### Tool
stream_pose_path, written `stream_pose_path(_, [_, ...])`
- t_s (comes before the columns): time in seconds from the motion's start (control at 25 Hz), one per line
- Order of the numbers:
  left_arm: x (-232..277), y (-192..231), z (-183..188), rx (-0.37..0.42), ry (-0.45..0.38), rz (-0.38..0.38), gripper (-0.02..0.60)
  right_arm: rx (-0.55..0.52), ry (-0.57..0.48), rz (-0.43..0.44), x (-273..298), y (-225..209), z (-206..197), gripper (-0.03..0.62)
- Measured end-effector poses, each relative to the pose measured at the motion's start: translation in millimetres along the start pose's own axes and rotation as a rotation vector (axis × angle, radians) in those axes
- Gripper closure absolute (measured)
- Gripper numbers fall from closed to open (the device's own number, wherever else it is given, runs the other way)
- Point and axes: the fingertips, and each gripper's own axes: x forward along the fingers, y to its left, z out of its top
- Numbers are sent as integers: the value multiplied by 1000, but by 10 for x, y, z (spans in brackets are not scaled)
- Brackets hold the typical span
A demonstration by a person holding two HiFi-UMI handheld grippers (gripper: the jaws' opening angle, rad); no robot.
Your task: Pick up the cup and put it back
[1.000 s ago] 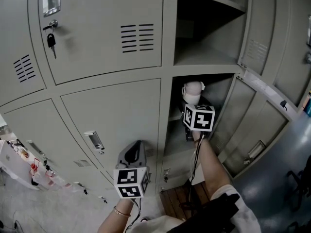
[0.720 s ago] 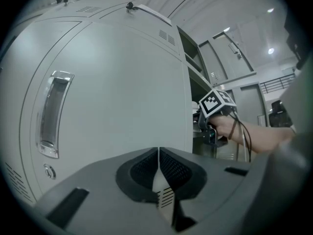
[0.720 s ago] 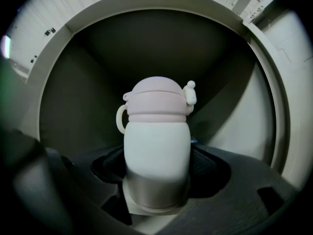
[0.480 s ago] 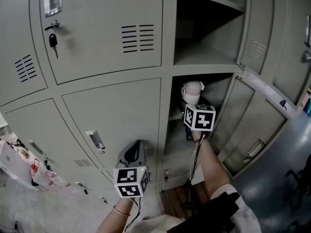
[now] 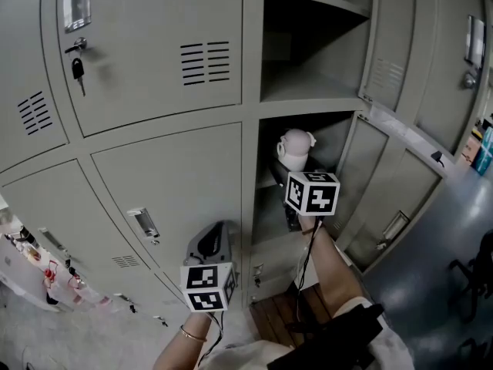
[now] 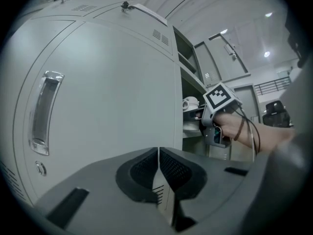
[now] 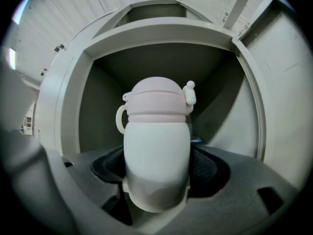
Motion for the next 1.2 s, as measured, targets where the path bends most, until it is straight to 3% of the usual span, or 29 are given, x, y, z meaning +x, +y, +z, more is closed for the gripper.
stream_pose_path(0.44, [78, -340, 91, -5, -19, -99, 569, -7, -15, -28, -659, 89, -32, 253])
stream_pose_path(0.92, [267, -602, 149, -28, -33, -157, 569, -5, 25, -145, -1433, -25, -534, 253])
stream_pose_path(1.2, [332, -635, 167, -30, -30, -169, 569, 25, 26, -162, -1654, -53, -658, 253])
